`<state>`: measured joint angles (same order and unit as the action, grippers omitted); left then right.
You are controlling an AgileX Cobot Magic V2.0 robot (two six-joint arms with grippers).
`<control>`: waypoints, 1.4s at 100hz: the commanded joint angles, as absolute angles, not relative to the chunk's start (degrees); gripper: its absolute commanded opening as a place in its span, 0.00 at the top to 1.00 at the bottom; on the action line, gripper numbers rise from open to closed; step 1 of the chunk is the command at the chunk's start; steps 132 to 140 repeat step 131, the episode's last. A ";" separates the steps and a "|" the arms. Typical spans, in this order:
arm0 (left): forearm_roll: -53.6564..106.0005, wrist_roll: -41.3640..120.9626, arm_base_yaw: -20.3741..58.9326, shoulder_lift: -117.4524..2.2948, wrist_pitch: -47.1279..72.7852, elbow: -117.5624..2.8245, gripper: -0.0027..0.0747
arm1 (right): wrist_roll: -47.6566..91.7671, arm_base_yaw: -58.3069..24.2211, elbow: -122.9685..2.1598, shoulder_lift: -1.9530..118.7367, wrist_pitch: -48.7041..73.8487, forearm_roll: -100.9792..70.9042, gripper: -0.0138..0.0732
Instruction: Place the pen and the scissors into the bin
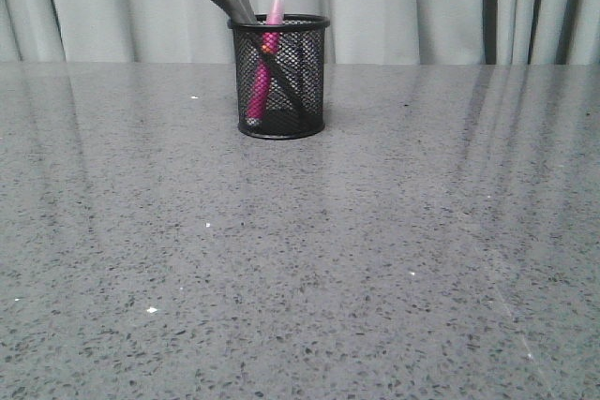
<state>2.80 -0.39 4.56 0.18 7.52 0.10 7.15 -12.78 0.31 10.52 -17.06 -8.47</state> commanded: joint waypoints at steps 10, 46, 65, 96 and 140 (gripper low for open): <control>3.27 -1.01 5.02 1.66 3.39 1.43 0.99 | 7.74 -4.43 -1.08 6.18 -11.57 -5.81 0.91; 3.27 -1.01 5.02 1.66 3.39 1.43 0.99 | 7.48 -2.36 1.60 -1.62 2.11 -2.06 0.91; 3.27 -1.01 5.02 1.66 3.39 1.43 0.99 | 7.38 -2.36 1.60 -1.62 6.05 -0.76 0.91; 3.27 -1.01 4.91 1.66 3.39 1.43 0.99 | 7.38 -2.36 1.60 -1.62 5.81 -0.76 0.91; 3.27 -1.01 4.91 1.66 3.39 1.43 0.99 | 7.38 -2.36 1.60 -1.62 5.81 -0.76 0.91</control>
